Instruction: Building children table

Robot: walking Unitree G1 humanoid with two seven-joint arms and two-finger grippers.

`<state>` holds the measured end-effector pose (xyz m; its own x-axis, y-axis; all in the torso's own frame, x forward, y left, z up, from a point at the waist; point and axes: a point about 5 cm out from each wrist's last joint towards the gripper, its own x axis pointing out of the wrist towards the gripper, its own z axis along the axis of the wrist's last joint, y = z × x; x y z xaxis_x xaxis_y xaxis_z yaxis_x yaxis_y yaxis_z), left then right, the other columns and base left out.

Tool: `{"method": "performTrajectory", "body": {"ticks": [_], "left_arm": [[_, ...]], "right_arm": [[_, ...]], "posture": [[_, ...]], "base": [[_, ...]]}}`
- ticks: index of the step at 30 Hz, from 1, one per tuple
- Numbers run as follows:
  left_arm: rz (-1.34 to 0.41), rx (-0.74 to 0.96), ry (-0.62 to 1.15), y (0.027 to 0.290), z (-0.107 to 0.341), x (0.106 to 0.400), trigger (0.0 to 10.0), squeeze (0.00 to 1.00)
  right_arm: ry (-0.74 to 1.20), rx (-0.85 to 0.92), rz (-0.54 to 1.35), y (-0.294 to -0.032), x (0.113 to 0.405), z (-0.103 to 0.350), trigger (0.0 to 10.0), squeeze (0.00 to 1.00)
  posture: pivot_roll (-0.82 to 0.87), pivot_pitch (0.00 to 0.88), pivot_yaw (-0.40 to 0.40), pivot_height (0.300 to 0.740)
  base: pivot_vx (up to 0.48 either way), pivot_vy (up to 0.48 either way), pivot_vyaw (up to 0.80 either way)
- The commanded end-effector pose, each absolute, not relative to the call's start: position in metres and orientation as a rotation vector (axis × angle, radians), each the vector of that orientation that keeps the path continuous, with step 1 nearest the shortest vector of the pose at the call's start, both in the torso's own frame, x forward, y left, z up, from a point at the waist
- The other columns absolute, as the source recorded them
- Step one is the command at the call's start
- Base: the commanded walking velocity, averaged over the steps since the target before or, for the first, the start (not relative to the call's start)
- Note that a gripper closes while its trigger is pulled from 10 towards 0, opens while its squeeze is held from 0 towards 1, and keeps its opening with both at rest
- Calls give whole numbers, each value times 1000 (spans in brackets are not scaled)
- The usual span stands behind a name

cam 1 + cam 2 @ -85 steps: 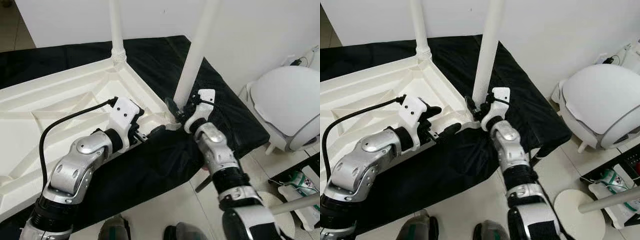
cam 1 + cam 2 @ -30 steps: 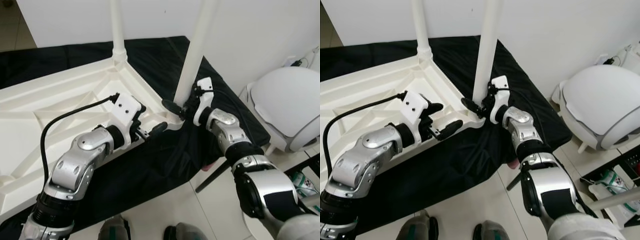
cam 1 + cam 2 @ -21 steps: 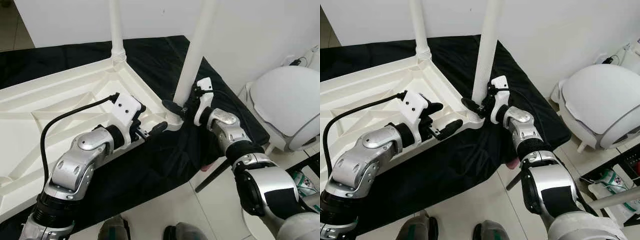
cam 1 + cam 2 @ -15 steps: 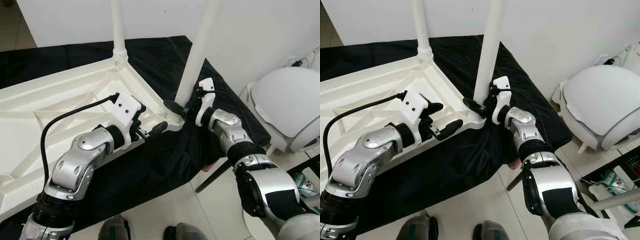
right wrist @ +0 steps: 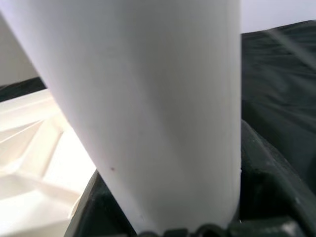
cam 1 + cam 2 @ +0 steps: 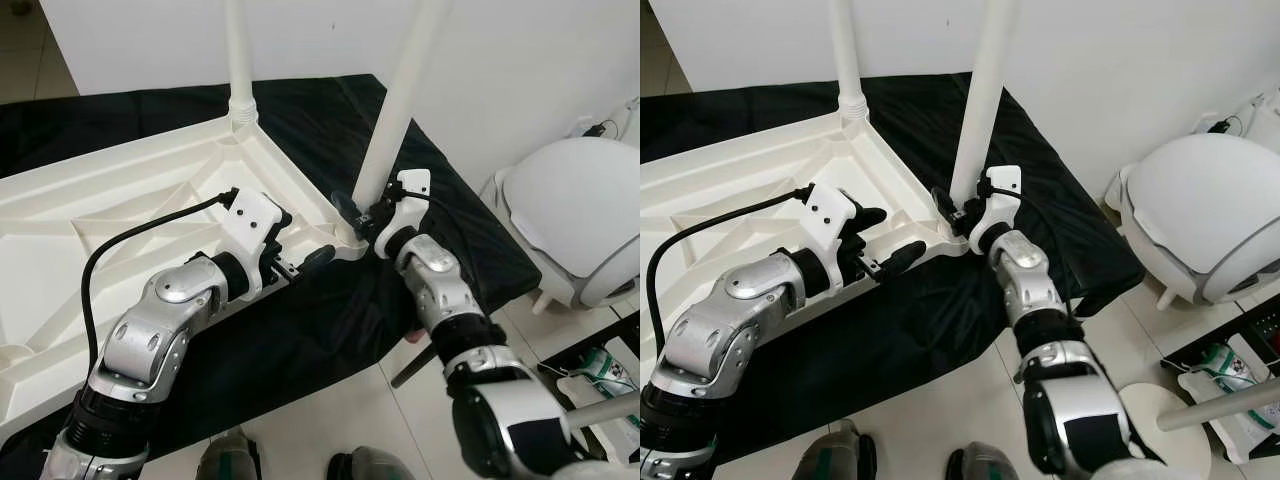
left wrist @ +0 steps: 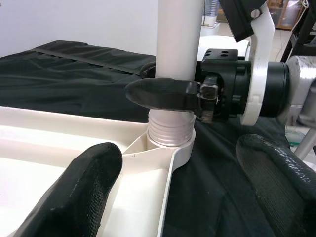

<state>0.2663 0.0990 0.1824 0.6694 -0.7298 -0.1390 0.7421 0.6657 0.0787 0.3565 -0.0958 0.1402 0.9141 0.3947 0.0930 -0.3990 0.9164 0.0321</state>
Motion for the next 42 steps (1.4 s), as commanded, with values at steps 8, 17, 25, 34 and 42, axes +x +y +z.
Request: {"method": "performTrajectory", "body": {"ticks": [8,17,25,34,42], "left_arm": [[-839,124,108,96,182,265,10000,0],[-839,117,113,96,180,264,10000,0],[-845,117,110,95,181,265,10000,0],[-847,121,113,97,182,264,10000,0],[-843,125,117,99,182,264,10000,0]], "right_arm": [[-41,114,137,-83,345,132,10000,0],[-39,126,148,-90,342,136,10000,1000],[-51,48,343,-98,344,138,10000,1000],[-39,17,586,-122,351,147,10000,1000],[-43,-33,626,-127,361,152,10000,0]], "posture": [[0,11,-56,740],[-6,8,-60,740],[-18,0,-58,740],[-7,7,-49,740],[7,8,-45,740]], "base": [[0,0,0],[0,0,0],[0,0,0],[0,0,0],[0,0,0]]}}
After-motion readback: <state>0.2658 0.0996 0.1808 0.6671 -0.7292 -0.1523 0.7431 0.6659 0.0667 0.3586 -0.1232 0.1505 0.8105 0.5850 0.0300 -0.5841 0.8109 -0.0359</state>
